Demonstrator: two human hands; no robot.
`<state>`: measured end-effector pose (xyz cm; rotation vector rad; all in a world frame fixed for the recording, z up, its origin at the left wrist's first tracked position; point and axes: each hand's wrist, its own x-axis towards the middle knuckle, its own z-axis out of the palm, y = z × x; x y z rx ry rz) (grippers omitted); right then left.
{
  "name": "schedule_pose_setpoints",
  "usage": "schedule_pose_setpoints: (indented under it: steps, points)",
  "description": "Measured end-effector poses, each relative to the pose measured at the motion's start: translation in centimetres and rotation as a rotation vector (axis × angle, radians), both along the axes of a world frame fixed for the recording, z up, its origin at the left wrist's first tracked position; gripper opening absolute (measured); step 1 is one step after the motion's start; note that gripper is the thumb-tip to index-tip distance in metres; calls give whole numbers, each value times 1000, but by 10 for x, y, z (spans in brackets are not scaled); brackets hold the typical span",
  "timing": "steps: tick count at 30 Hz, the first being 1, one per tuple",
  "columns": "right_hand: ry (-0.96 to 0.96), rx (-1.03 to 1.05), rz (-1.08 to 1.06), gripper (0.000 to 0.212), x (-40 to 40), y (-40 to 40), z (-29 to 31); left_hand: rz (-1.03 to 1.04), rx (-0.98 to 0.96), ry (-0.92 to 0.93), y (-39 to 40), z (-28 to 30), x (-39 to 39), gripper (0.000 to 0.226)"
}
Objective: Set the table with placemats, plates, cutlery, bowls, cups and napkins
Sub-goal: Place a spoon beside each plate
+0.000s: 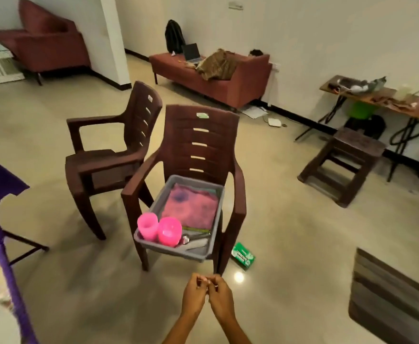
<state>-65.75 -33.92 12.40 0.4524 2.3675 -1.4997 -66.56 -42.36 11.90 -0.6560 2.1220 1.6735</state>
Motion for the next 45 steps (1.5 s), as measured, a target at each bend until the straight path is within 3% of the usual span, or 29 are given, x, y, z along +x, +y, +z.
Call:
schedule_pose_setpoints:
  steps: [6, 11, 14, 19, 23, 26, 29, 45]
  points:
    - [-44, 47, 103, 29, -125, 6, -26, 141, 84, -58, 0, -20, -111, 14]
    - [-52, 116, 259, 37, -220, 10, -69, 466, 267, -202, 1, -80, -195, 17]
    - [-64, 229, 487, 34, -273, 11, -110, 699, 398, -306, 6, -116, -236, 25]
    - [-23, 484, 922, 45, -348, 3, -183, 993, 547, -288, 7, -168, -291, 18]
    - [12, 644, 1193, 46, -380, -10, -223, 1152, 600, -277, 10, -199, -309, 30]
    - [46, 723, 1338, 39, -387, -20, -236, 1296, 563, -287, 13, -211, -320, 27]
    - [48, 768, 1388, 38, -388, -24, -242, 1407, 438, -313, 12, -226, -327, 11]
    - [-116, 604, 1336, 28, -390, -28, -239, 1403, 543, -454, 11, -253, -320, 31]
